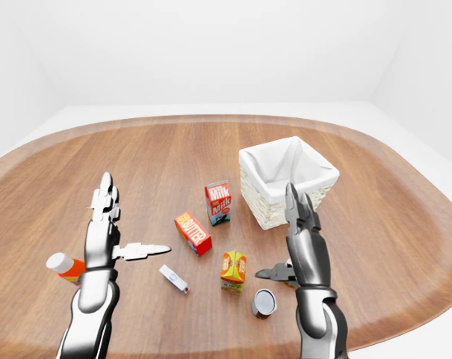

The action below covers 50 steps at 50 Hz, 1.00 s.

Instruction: Pick up the alphabet soup and the tomato sauce, and put them in the basket.

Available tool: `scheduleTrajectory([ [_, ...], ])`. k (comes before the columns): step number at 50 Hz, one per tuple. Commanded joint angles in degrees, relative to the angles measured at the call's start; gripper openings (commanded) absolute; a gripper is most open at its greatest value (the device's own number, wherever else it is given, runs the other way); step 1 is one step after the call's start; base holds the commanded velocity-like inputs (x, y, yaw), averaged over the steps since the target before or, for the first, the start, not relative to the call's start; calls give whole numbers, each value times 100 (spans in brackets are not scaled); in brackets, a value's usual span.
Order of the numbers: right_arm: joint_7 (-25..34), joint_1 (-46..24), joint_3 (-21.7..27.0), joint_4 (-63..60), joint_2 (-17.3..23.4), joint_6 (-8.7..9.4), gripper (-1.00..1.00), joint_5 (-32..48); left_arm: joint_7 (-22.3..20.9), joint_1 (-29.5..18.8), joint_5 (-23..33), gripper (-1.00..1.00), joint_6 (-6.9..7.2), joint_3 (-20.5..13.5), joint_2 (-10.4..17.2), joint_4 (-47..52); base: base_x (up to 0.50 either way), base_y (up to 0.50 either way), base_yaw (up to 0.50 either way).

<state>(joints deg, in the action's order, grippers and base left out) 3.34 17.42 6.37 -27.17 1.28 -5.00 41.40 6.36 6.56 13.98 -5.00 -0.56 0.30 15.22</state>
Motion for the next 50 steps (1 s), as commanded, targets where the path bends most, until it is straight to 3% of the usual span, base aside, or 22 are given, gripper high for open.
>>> scheduleTrajectory([
  [1,-177,99,176,-44,22,0,100,1012,7,-23,-34,100,0,-26,2,25,0,0,0],
  [20,-957,-191,258,652,252,0,100,2037,25,-5,-5,100,0,-20,6,-53,0,0,0],
  [50,-862,-82,280,1191,477,0,100,2307,34,11,22,100,0,-9,1,-36,0,0,0],
])
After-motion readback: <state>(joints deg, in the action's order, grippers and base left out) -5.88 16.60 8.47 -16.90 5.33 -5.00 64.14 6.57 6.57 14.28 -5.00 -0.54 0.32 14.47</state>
